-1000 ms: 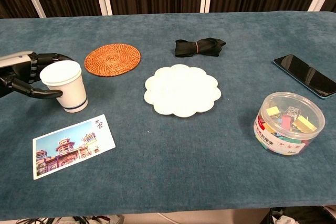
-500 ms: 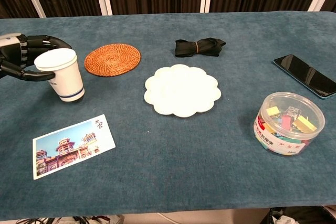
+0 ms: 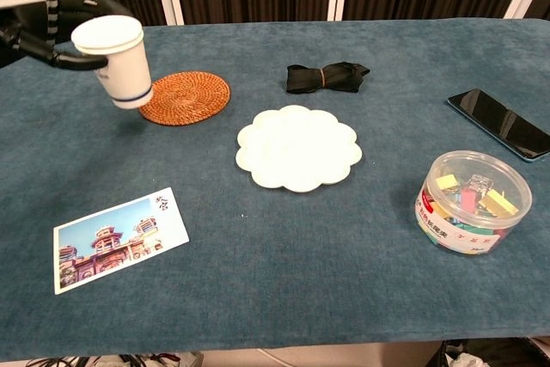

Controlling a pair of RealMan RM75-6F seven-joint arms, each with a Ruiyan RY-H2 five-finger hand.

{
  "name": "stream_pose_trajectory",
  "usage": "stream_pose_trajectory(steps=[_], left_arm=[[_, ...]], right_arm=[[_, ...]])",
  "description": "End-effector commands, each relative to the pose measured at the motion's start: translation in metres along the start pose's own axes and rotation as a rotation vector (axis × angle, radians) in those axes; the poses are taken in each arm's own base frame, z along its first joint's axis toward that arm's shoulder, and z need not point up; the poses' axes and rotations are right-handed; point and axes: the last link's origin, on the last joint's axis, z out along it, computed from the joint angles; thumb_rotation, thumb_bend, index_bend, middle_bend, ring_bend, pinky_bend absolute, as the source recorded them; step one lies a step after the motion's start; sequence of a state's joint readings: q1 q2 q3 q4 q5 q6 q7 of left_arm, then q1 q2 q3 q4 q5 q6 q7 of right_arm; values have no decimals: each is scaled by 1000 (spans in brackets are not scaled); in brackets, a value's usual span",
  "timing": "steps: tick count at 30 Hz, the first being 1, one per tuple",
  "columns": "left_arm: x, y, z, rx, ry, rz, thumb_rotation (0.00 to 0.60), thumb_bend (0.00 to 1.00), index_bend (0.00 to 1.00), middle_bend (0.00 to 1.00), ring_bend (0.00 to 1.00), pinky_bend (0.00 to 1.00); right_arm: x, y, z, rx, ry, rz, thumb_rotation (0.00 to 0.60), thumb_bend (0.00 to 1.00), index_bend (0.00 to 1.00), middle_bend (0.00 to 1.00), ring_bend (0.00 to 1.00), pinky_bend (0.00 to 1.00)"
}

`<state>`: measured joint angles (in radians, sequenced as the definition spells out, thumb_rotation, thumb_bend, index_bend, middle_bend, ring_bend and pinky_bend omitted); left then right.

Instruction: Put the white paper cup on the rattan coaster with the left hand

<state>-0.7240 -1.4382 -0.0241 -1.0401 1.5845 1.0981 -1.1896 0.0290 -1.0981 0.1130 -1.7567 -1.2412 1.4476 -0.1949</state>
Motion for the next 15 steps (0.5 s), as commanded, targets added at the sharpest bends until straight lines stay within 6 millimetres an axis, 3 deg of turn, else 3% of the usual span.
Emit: stream_pose_trajectory(steps=[1,15], left_arm=[[12,13,26,22,21,25,600,291,284,309,0,24],[4,-1,77,103,76,-8,600,290,282,305,0,24]], right_arm=[[0,0,0,-1,-2,0,600,216,18,17,128,167],[0,0,1,-15,-7,9,600,216,18,17,128,167]])
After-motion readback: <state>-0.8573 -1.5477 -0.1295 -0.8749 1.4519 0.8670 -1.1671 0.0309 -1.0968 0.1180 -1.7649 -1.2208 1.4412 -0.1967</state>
